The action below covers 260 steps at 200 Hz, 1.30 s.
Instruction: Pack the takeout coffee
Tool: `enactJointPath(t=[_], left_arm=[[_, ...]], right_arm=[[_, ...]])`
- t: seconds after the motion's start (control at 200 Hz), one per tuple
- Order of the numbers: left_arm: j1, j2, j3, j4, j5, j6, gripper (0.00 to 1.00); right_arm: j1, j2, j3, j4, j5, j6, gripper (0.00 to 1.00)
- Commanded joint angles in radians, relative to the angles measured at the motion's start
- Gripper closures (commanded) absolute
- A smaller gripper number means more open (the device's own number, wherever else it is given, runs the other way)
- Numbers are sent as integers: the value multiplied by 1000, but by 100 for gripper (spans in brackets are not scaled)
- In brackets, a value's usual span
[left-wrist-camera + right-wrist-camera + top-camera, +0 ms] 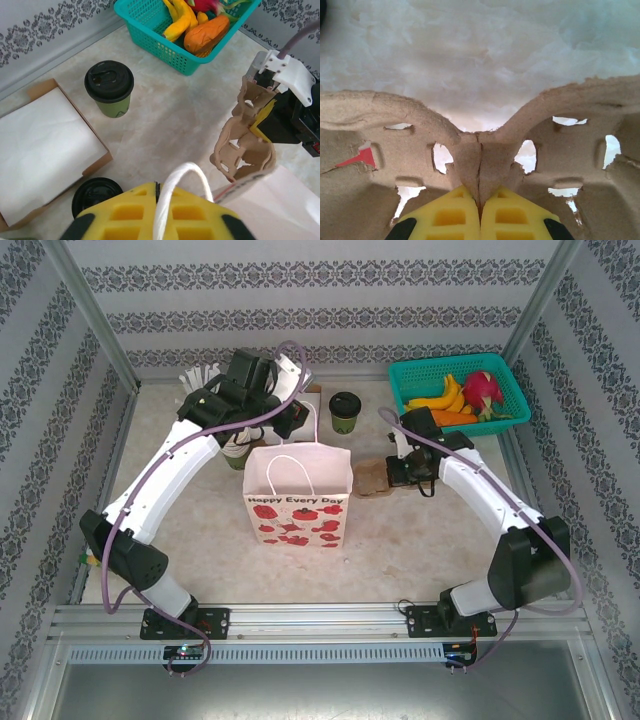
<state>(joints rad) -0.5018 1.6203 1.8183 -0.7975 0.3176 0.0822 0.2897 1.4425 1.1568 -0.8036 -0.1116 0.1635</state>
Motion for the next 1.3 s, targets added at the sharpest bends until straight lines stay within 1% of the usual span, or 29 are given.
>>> enactJointPath(t=[0.0, 0.14, 0.275, 0.395, 0.505, 0.604, 0.644, 0.704, 0.809, 0.869, 0.979, 1.024, 1.089, 1.224, 1.294], left_arm=[[12, -34, 7, -34, -28, -71, 100], [12, -87, -62, 1, -83, -188, 100], [12, -127, -101, 12, -158, -317, 100], [12, -153, -121, -1, -226, -415, 100], [12, -158, -121, -35, -249, -490, 100], [12, -152, -111, -65, -261, -498, 100], [12, -148, -107, -68, -236, -486, 100], [11, -141, -94, -73, -190, -458, 95], [11, -140, -83, -64, -144, -430, 92], [11, -140, -82, -61, -132, -412, 93], [12, -137, -82, -55, -96, -382, 100], [12, -134, -80, -51, -72, -371, 100], [12, -132, -80, -49, -50, -356, 100], [17, -128, -80, -47, -32, -340, 100], [34, -129, -94, -25, 11, -341, 100]], right_arm=[[-9, -34, -13, -11, 40, 37, 100], [-12, -66, -7, -43, 74, 55, 100], [-12, -97, 8, -63, 60, 62, 100], [-13, -103, 34, -83, 46, 65, 100], [-13, -101, 63, -102, 47, 66, 100], [-13, -97, 93, -119, 60, 74, 100], [-14, -97, 108, -122, 75, 85, 100], [-12, -100, 139, -137, 91, 106, 100], [-13, -119, 207, -154, 93, 143, 100], [-13, -130, 243, -161, 93, 158, 100], [-12, -140, 320, -175, 78, 178, 100], [-13, -142, 355, -172, 45, 182, 100], [-12, -132, 412, -169, -40, 178, 100], [18, -89, 520, -119, -280, 185, 100], [47, -63, 567, -74, -384, 198, 100]])
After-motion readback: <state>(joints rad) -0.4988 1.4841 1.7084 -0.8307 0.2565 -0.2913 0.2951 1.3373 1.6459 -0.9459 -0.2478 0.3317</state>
